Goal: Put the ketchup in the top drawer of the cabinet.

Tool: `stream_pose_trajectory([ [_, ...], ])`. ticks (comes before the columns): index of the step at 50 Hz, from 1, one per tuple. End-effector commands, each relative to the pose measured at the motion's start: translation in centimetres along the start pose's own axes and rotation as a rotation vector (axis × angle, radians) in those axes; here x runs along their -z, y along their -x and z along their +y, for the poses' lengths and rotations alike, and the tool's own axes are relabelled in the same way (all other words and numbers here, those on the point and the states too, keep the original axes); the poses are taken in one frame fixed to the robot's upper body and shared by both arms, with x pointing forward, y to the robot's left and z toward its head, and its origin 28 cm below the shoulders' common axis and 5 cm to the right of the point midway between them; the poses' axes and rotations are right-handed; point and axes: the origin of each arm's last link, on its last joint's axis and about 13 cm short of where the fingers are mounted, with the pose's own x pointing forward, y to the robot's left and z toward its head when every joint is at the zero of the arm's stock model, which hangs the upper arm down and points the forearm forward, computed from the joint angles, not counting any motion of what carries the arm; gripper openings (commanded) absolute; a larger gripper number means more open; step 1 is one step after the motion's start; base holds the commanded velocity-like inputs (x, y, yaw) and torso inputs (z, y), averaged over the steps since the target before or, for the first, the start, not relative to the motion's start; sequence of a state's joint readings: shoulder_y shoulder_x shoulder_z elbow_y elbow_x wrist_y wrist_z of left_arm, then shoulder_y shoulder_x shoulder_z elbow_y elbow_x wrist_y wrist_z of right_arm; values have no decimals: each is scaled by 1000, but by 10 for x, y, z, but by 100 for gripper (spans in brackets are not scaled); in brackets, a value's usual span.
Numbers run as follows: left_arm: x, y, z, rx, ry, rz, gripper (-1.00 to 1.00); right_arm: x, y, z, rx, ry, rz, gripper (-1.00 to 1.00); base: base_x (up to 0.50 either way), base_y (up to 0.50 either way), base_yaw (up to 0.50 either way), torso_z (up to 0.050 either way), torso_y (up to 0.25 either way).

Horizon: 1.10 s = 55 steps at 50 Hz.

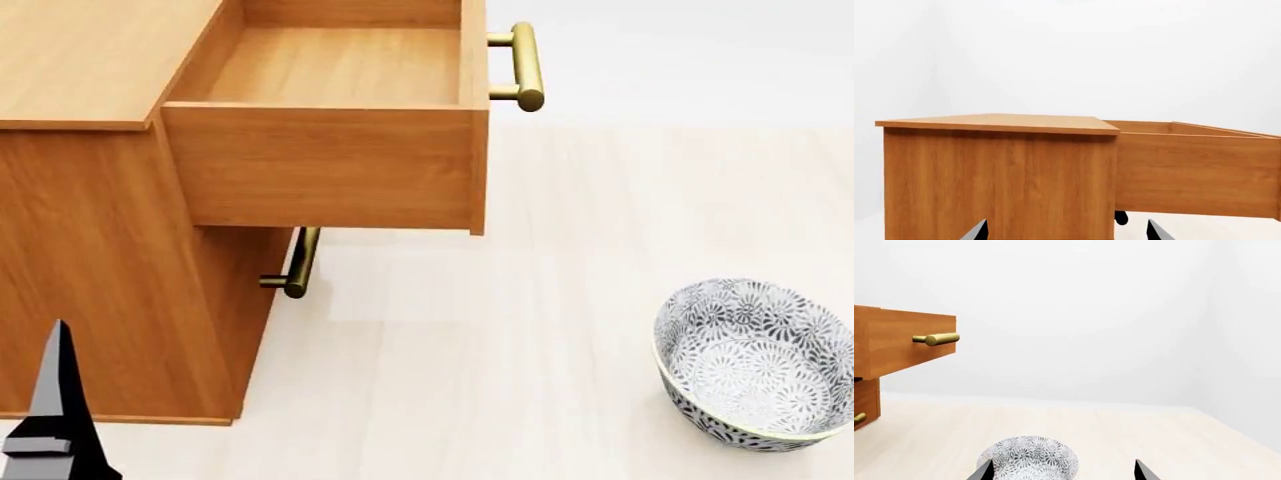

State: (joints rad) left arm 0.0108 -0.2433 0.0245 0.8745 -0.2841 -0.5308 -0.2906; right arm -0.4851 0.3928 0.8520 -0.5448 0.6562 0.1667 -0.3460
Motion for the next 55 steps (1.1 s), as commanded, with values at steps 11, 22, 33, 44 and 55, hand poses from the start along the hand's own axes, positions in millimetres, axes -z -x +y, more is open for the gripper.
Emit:
stream_pose_trajectory([
  [11,2,-1,0,-5,4,2,100,1,41,-9,-28,-2,17,100,0,0,0,0,0],
  [22,3,-2,1,-7,4,6,100,21,56,-9,-15,-26,34,100,0,0,0,0,0],
  [33,3,-2,1,-9,3,8,100,52,54,-4,-5,-42,51,100,0,0,0,0,0],
  [44,4,-3,1,-12,2,10,100,76,41,4,-26,-38,64,100,0,0,0,0,0],
  [55,6,-3,3,-17,5,13,100,86,28,13,-39,-53,61,100,0,0,0,0,0],
])
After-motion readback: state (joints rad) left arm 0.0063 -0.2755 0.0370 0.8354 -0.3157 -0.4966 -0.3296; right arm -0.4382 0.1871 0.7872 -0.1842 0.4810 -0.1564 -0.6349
